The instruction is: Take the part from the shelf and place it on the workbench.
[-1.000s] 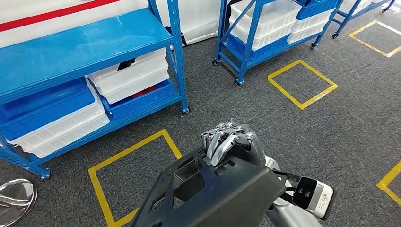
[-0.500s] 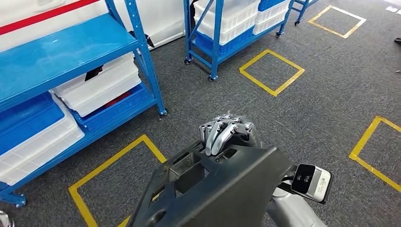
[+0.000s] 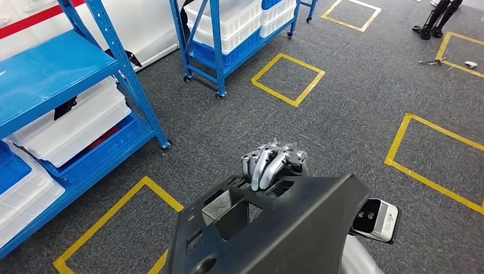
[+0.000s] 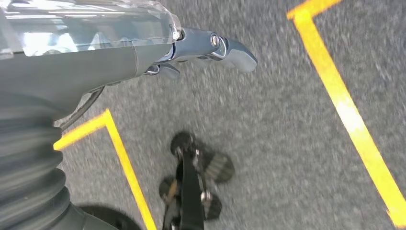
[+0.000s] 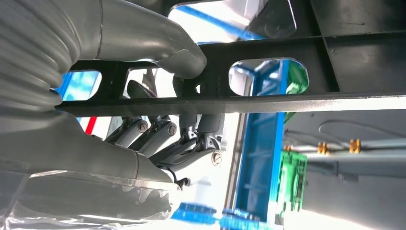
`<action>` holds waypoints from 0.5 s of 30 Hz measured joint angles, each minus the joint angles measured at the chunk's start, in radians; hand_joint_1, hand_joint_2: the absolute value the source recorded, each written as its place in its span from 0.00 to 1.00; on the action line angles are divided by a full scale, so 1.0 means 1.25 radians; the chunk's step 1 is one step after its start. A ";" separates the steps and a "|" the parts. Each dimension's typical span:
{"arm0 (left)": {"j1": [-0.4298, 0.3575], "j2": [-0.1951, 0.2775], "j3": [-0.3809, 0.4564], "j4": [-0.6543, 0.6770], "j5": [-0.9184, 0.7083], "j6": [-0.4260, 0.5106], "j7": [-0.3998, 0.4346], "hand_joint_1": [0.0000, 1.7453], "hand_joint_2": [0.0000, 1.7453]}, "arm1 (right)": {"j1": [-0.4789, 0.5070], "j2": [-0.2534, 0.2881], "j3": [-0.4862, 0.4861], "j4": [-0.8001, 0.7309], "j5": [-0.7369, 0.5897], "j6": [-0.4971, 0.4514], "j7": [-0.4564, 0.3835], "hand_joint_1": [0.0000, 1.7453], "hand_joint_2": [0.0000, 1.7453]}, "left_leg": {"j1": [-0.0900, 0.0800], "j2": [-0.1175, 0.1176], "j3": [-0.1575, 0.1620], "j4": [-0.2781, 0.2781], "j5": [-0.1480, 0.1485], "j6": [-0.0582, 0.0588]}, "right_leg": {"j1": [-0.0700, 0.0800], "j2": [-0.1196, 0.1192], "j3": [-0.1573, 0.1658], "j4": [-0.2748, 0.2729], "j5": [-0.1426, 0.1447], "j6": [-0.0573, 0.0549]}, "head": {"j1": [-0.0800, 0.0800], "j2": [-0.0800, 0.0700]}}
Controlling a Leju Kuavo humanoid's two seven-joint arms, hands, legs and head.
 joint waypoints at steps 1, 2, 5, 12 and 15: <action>-0.001 0.002 0.000 -0.001 -0.002 0.002 0.006 0.00 1.00 | 0.004 0.001 -0.007 -0.005 0.000 0.000 0.001 0.96 1.00 | 0.001 0.010 0.002 -0.005 0.003 0.004 | 0.000 -0.004 -0.002 0.002 -0.002 0.005 | 0.000 0.000; -0.001 0.003 0.000 -0.002 -0.005 0.005 0.012 0.00 1.00 | 0.006 0.001 -0.014 -0.009 0.001 -0.001 0.003 0.96 1.00 | 0.002 0.020 0.005 -0.011 0.006 0.009 | 0.002 -0.020 -0.008 0.014 -0.011 0.008 | 0.000 0.000; 0.003 0.012 0.000 -0.004 -0.020 0.012 0.035 0.00 1.00 | 0.020 0.001 -0.036 -0.025 0.012 -0.010 0.005 0.96 1.00 | 0.001 0.053 0.008 -0.019 0.010 0.019 | 0.003 -0.088 -0.065 0.138 -0.081 0.015 | 0.000 0.000; 0.004 0.029 -0.001 -0.005 -0.036 0.012 0.053 0.00 1.00 | 0.059 -0.001 -0.070 -0.051 0.032 -0.024 0.000 0.96 1.00 | -0.004 0.122 0.011 -0.010 -0.002 0.005 | -0.004 -0.154 0.007 0.024 -0.023 0.018 | 0.000 0.000; 0.001 0.034 -0.003 -0.005 -0.042 0.010 0.058 0.00 1.00 | 0.076 -0.002 -0.080 -0.060 0.048 -0.032 -0.007 0.96 1.00 | -0.006 0.143 0.018 -0.008 -0.008 -0.009 | 0.003 -0.151 0.017 -0.002 -0.021 0.005 | 0.000 0.000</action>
